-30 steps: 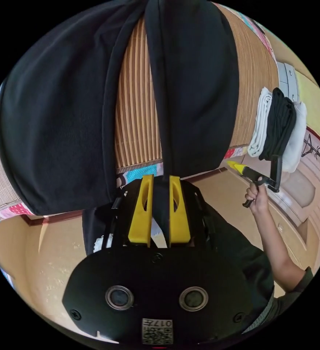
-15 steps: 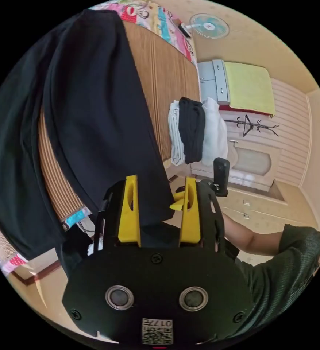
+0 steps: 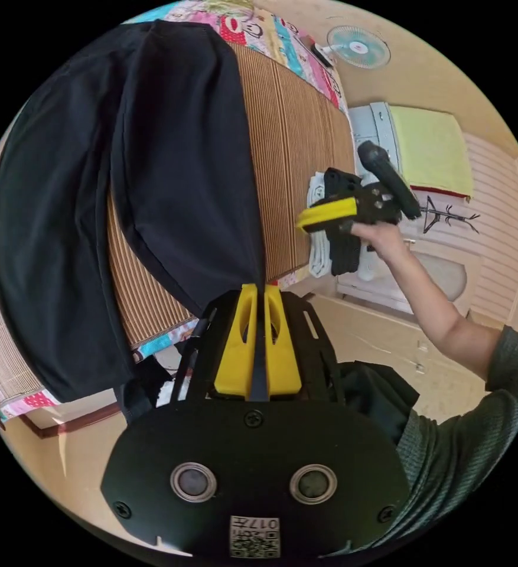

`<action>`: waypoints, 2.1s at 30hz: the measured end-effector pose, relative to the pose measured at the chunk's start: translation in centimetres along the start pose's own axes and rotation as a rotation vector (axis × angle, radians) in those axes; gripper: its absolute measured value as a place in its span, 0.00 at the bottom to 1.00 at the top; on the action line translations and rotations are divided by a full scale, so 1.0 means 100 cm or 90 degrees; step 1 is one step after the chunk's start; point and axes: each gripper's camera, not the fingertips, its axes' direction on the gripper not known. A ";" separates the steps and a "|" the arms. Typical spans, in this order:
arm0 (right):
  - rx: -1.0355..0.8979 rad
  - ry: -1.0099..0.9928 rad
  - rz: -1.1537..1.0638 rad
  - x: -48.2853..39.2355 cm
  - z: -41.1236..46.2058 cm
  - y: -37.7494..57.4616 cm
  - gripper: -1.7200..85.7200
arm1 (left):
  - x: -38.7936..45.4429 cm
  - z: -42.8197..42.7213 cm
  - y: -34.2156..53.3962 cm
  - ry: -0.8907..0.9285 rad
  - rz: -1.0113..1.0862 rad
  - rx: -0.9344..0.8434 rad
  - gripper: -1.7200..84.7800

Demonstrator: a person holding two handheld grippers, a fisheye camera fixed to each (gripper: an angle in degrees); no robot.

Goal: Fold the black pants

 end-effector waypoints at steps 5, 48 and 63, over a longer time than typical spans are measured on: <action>0.321 -0.441 0.195 0.110 -0.041 -0.095 0.17 | -0.002 -0.012 0.015 0.050 -0.017 0.030 0.02; 0.167 -0.384 0.186 -0.136 0.275 -0.056 0.12 | -0.122 -0.190 0.115 -0.070 -0.105 0.010 0.03; 0.092 -0.312 0.193 -0.097 0.269 -0.048 0.03 | -0.130 -0.251 0.115 0.080 -0.114 0.003 0.02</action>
